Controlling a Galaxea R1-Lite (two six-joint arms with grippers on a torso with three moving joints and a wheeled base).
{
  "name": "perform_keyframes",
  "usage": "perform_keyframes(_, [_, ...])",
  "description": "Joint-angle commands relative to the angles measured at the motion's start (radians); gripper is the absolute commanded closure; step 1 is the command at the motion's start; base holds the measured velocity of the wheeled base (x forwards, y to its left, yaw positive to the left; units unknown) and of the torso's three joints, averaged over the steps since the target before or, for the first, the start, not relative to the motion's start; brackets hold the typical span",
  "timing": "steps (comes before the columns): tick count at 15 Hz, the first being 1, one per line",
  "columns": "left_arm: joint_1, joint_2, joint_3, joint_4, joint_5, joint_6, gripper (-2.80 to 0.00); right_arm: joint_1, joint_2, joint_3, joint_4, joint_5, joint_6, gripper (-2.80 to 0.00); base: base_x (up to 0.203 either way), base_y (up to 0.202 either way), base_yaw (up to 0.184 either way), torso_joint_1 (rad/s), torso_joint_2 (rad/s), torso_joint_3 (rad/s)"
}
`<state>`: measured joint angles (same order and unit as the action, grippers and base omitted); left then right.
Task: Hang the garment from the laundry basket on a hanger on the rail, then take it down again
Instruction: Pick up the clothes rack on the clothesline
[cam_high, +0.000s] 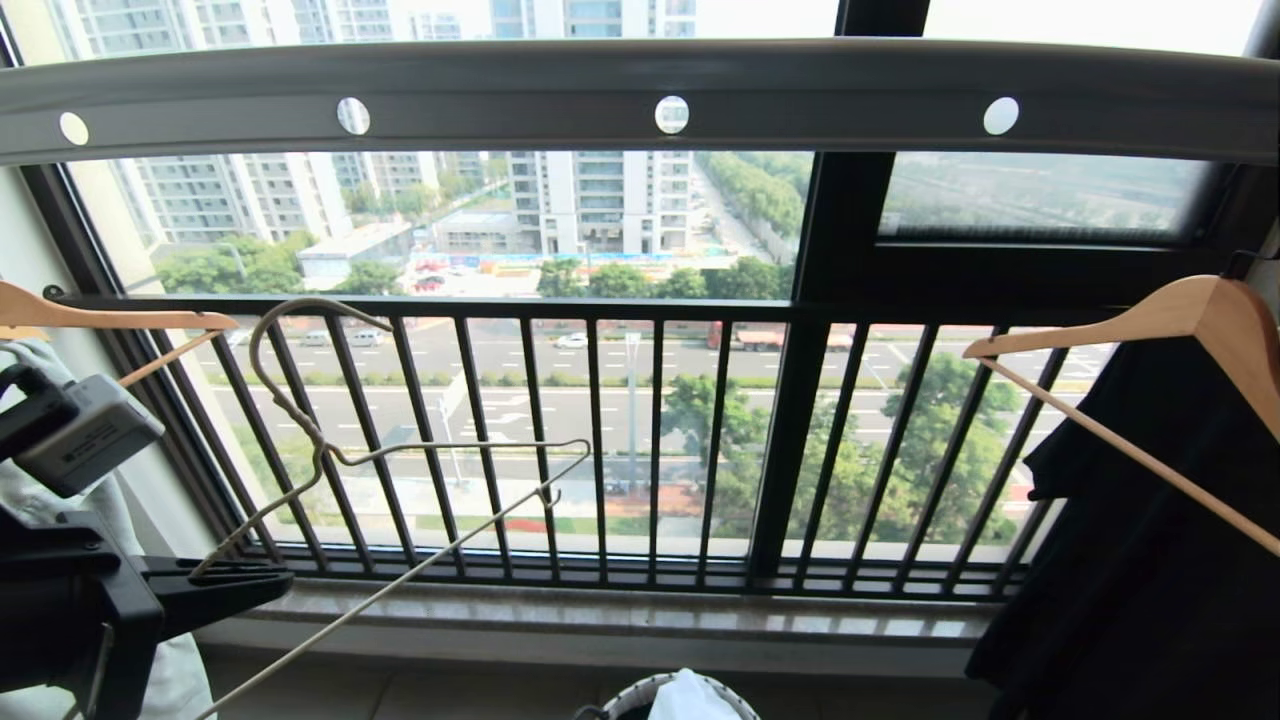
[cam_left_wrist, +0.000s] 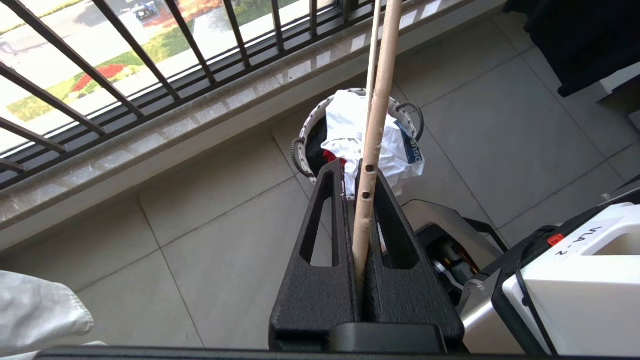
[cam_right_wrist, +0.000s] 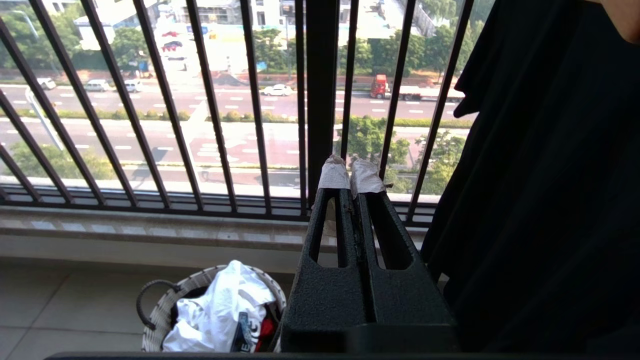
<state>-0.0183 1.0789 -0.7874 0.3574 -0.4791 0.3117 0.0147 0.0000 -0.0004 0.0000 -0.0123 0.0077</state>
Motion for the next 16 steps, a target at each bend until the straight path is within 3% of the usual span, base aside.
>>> perform_keyframes(1, [0.0,0.008,0.023,-0.001,-0.004,0.004,0.0,0.001,0.0,-0.001,-0.001,0.0,0.0,0.0,0.0,0.0,0.0,0.0,0.0,0.0])
perform_keyframes(16, [-0.005,0.032,-0.006,-0.002,-0.005,0.006,0.0,0.001,0.001,-0.001,-0.002,0.0,0.003,0.0,0.0,0.0,0.0,-0.004,0.01,0.005])
